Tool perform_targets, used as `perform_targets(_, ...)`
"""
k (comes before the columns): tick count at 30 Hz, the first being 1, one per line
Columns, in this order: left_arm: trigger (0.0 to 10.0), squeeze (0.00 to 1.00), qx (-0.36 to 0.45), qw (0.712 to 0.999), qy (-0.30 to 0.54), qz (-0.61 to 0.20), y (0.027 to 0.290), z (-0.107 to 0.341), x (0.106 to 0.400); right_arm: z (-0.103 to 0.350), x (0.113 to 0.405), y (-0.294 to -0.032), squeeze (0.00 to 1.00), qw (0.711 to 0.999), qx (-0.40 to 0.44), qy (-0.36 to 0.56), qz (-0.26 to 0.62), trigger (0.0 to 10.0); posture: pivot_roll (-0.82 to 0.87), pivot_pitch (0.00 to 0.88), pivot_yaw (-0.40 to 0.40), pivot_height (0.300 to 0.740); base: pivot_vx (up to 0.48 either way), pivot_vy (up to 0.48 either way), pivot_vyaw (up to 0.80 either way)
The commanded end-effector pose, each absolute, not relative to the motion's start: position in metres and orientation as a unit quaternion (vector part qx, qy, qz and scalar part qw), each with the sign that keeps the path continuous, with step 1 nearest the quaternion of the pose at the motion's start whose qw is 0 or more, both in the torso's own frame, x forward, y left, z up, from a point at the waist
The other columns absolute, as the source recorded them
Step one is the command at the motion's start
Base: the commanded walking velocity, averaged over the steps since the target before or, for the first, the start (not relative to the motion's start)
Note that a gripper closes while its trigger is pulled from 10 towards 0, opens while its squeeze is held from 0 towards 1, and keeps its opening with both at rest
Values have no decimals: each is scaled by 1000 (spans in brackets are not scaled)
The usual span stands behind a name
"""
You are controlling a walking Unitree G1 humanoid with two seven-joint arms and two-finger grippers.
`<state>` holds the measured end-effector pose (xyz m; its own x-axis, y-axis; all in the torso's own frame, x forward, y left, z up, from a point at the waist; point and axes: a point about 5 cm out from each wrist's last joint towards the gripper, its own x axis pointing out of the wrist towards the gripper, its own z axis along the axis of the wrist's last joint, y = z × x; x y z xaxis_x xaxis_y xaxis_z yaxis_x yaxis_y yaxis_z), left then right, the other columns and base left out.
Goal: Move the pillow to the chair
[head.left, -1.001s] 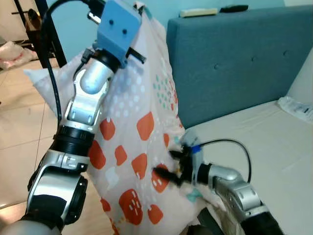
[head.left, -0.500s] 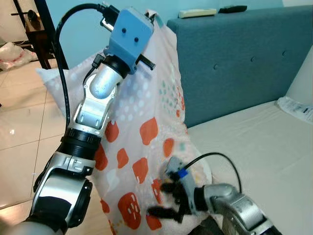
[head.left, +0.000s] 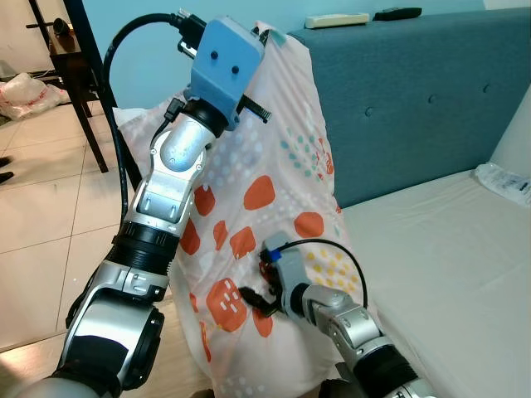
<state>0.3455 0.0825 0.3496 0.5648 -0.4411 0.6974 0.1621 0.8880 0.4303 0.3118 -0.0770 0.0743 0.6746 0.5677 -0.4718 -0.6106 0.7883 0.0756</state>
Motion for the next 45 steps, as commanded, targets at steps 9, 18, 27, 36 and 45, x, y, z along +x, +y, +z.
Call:
perform_targets(9, 0, 0, 141, 867, -444, -179, 77, 349, 337, 65, 327, -89, 0, 935, -67, 241, 252, 10000, 93, 0, 16, 541, 0, 0, 0)
perform_targets(18, 0, 0, 138, 872, -437, -173, 79, 348, 336, 76, 344, -100, 0, 955, -69, 206, 202, 10000, 108, 0, 7, 501, 0, 0, 0)
perform_targets(27, 10000, 0, 130, 889, -414, -149, 85, 340, 338, 84, 352, -102, 0, 961, -68, 183, 193, 10000, 116, 0, -1, 466, 0, 0, 0)
perform_targets(36, 10000, 1000, 130, 904, -389, -121, 98, 331, 341, 87, 355, -97, 0, 965, -61, 164, 195, 10000, 127, 14, -3, 426, 0, 0, 0)
perform_targets(45, 10000, 1000, 132, 913, -376, -84, 114, 325, 337, 96, 362, -95, 0, 971, -45, 141, 188, 10000, 149, 27, -1, 381, 0, 0, 0)
